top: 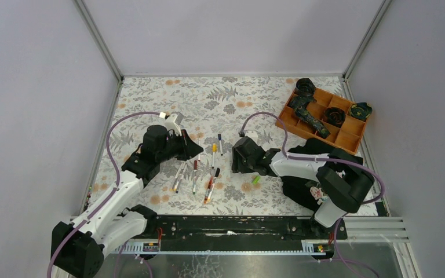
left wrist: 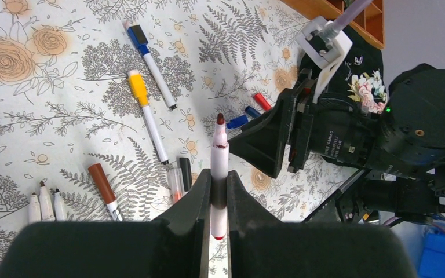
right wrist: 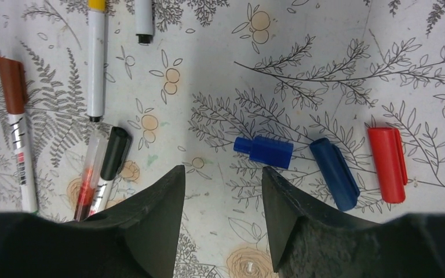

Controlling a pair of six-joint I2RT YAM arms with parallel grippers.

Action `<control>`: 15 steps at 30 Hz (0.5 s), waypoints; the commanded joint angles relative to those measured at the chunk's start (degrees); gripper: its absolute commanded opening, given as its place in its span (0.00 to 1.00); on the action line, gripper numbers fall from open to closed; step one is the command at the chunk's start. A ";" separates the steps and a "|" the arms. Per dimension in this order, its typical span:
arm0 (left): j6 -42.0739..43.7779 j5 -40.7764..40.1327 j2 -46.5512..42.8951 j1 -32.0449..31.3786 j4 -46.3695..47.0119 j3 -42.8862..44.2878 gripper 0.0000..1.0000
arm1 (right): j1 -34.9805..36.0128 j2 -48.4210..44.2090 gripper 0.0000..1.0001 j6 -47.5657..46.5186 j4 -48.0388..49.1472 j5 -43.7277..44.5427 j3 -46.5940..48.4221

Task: Insert the pens into the pen caps

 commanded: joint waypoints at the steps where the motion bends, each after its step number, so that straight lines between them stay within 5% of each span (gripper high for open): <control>1: 2.63 0.72 -0.10 0.59 -0.47 1.35 0.00 | -0.24 3.13 0.57 0.80 0.12 2.87 4.08; 15: 3.52 -0.06 -0.54 0.97 -0.61 1.17 0.00 | -0.22 10.93 0.56 0.85 -8.86 12.29 11.82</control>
